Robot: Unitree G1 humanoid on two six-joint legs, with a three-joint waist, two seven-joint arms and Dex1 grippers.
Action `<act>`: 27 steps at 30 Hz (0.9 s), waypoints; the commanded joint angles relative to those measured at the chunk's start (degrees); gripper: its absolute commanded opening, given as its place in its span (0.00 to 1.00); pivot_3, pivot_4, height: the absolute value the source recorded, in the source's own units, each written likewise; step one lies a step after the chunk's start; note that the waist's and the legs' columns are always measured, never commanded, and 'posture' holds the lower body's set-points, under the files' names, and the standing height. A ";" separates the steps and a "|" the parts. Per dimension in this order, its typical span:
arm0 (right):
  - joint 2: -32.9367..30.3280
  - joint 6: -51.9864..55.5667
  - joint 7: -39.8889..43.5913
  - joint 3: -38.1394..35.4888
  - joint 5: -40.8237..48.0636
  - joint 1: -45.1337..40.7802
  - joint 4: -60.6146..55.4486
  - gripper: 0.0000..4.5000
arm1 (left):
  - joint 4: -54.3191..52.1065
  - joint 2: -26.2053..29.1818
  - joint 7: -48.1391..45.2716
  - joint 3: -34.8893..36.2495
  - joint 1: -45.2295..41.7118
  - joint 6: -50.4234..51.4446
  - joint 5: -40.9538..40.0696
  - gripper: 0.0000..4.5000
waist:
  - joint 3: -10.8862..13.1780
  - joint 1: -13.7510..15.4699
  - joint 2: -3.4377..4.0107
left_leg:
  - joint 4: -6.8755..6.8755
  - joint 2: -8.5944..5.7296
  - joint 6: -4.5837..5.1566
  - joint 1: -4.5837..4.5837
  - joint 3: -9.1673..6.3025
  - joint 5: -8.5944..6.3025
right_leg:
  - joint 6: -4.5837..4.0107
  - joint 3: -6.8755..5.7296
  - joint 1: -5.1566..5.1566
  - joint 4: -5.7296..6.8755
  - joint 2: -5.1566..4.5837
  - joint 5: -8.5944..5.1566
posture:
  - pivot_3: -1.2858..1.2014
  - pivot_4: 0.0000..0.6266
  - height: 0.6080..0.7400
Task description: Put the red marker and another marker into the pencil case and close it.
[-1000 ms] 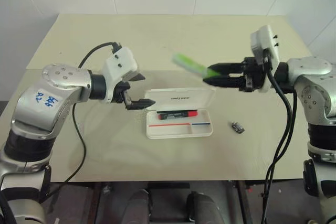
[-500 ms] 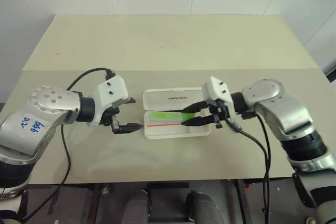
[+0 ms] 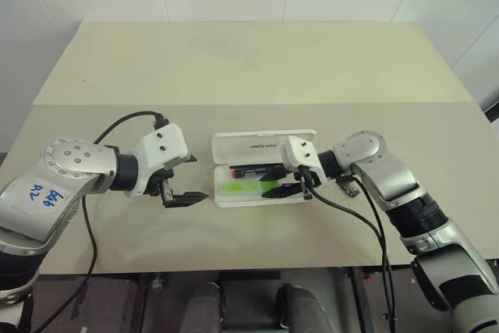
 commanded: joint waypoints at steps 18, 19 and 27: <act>-0.41 -2.61 3.03 -0.99 -3.10 -0.48 0.42 0.99 | -2.96 0.66 1.69 1.66 0.19 0.24 -2.46 1.00 | 0.00 0.02 0.00 | 0.01 0.00 -0.01 0.00 -0.01 0.00 | 0.00 0.01 0.01 0.00 0.00 0.00 | 0.52 0.24 1.00; -1.76 -1.41 3.79 -1.83 -2.23 0.10 -1.25 0.99 | -2.90 0.12 1.17 1.14 -0.34 -0.42 -2.79 1.00 | 0.00 0.02 0.00 | 0.01 0.00 -0.01 0.00 0.00 0.00 | 0.00 0.01 0.01 0.00 0.00 0.00 | 0.52 0.24 1.00; -16.32 14.24 0.55 -18.74 7.97 10.22 -15.75 0.99 | -4.61 -6.41 -1.81 -2.16 -3.86 -4.98 -6.84 1.00 | 0.00 1.27 -0.01 | 0.06 -0.01 -0.01 0.00 -0.03 -0.02 | 0.00 -0.03 0.10 -0.06 -0.02 0.00 | 0.52 0.24 1.00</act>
